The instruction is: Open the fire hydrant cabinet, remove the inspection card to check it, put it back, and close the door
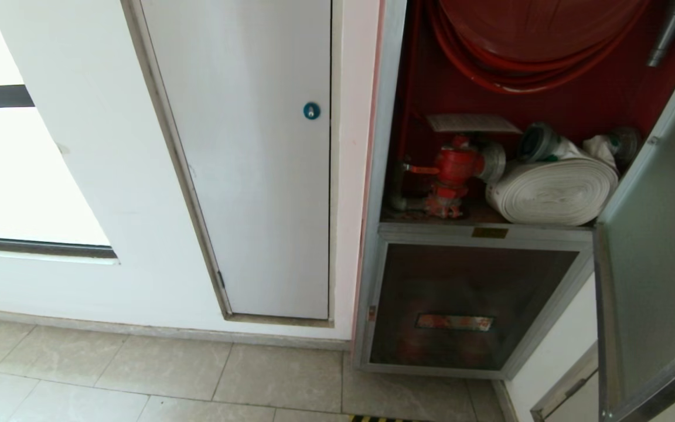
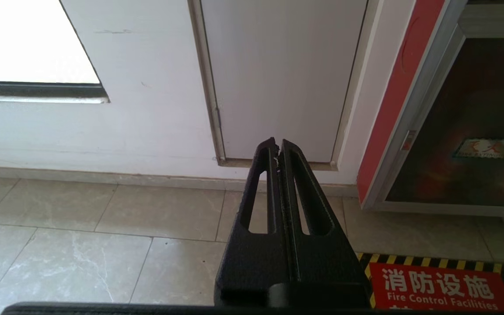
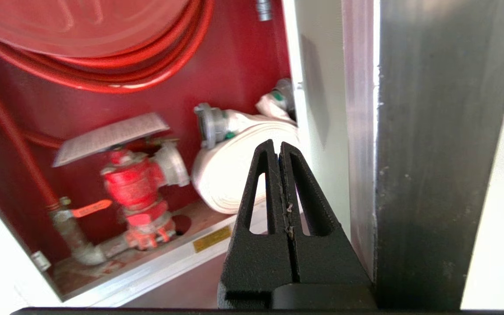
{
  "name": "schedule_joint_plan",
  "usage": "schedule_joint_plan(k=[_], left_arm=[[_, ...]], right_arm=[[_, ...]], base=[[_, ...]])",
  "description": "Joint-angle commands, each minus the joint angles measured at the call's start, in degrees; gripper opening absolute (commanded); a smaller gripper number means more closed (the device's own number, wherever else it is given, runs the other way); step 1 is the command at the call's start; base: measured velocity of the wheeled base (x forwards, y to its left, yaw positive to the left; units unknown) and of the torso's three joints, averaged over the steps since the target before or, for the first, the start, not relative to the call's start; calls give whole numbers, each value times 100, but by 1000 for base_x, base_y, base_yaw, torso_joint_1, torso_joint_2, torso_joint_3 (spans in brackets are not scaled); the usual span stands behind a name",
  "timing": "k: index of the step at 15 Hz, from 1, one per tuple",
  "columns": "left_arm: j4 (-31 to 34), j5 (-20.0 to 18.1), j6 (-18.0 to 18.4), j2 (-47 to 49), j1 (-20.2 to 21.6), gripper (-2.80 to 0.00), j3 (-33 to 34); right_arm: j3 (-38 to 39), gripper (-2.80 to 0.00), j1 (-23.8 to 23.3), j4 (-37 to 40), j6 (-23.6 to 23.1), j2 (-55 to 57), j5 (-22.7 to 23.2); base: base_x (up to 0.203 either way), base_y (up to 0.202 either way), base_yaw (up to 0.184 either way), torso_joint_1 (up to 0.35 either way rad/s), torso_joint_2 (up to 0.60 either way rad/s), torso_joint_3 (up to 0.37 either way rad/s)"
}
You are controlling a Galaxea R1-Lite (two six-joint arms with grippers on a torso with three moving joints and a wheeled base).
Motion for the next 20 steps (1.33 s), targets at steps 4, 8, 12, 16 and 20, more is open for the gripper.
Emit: schedule_joint_plan(k=[4, 8, 12, 16, 20], left_arm=[[-3, -1, 1, 7, -2, -280, 9], [-3, -1, 1, 7, 5, -280, 9], [-3, -1, 1, 7, -2, -280, 9], [-3, -1, 1, 7, -2, -280, 9], [-3, -1, 1, 7, -2, -280, 9]], right_arm=[[-2, -280, -251, 135, -19, -146, -5], [52, -280, -451, 211, -27, -189, 1], [83, -280, -768, 221, -37, -257, 4], [176, -280, -1085, 223, -29, -267, 8], [201, -280, -1374, 212, -20, -268, 29]], base=[[0, 0, 0, 0, 0, 0], [0, 0, 0, 0, 0, 0], [0, 0, 0, 0, 0, 0], [0, 0, 0, 0, 0, 0], [0, 0, 0, 0, 0, 0]])
